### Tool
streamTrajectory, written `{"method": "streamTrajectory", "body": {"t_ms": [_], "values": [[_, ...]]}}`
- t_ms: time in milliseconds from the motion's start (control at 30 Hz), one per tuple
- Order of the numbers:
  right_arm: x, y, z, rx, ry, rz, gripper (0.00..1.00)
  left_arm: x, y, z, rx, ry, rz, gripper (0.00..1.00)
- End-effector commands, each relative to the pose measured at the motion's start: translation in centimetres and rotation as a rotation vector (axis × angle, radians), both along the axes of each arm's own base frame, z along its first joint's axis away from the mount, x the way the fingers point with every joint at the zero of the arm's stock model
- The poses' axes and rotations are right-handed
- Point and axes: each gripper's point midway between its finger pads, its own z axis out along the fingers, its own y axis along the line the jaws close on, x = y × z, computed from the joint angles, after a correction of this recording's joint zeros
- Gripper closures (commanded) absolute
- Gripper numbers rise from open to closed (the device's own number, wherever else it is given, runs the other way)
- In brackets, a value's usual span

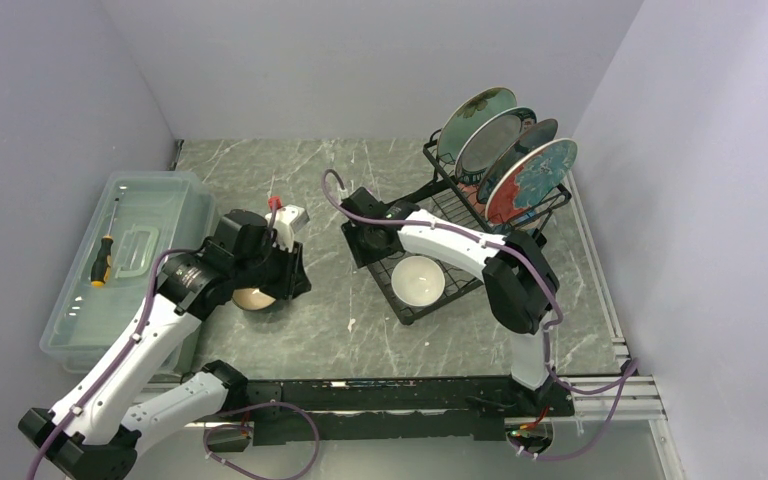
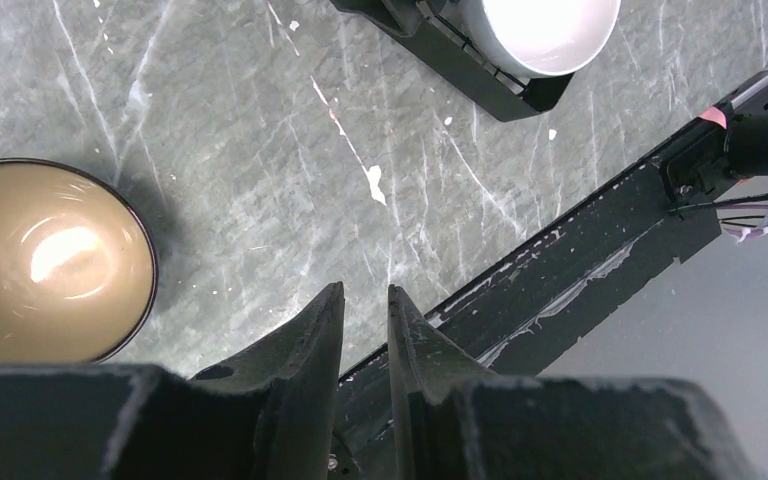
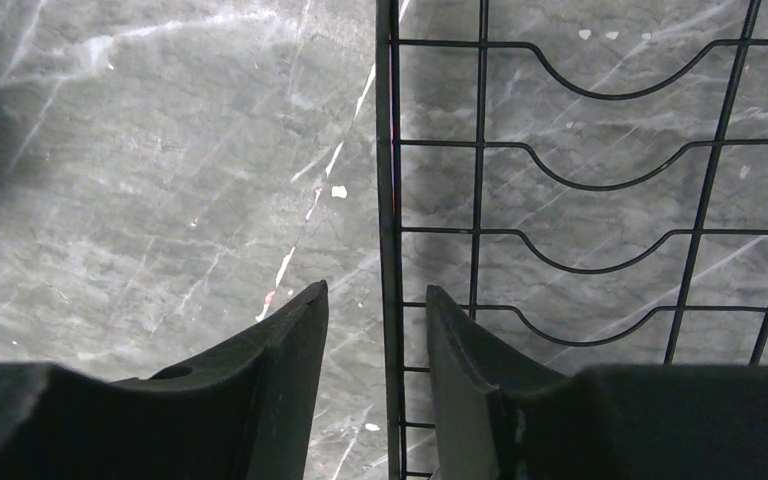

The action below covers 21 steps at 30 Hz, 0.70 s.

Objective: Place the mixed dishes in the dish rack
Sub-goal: Move the dish rack to the center of the board.

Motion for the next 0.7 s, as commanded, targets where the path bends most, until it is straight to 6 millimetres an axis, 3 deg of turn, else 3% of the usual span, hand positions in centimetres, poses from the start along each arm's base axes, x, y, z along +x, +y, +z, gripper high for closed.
{"method": "streamTrajectory", "body": {"t_ms": [0,133,400,667], "values": [[-0.6,0.6,0.5,0.009,-0.019,0.048,0.61,0.1,-0.8,1.0,-0.059,-0.023,-0.006,0.71],[-1.3,0.4,-0.2,-0.013,-0.009,0.066,0.70,-0.1,-1.1,0.9,-0.078,-0.005,-0.008,0.71],[-2.4,0.1,-0.7,-0.021,-0.005,0.101,1.00,-0.1,-0.9,1.4,-0.075,-0.012,0.001,0.71],[-5.0,0.5,-0.1,0.014,-0.022,0.190,1.00,0.1,-1.2,2.8,-0.096,-0.033,-0.004,0.71]]}}
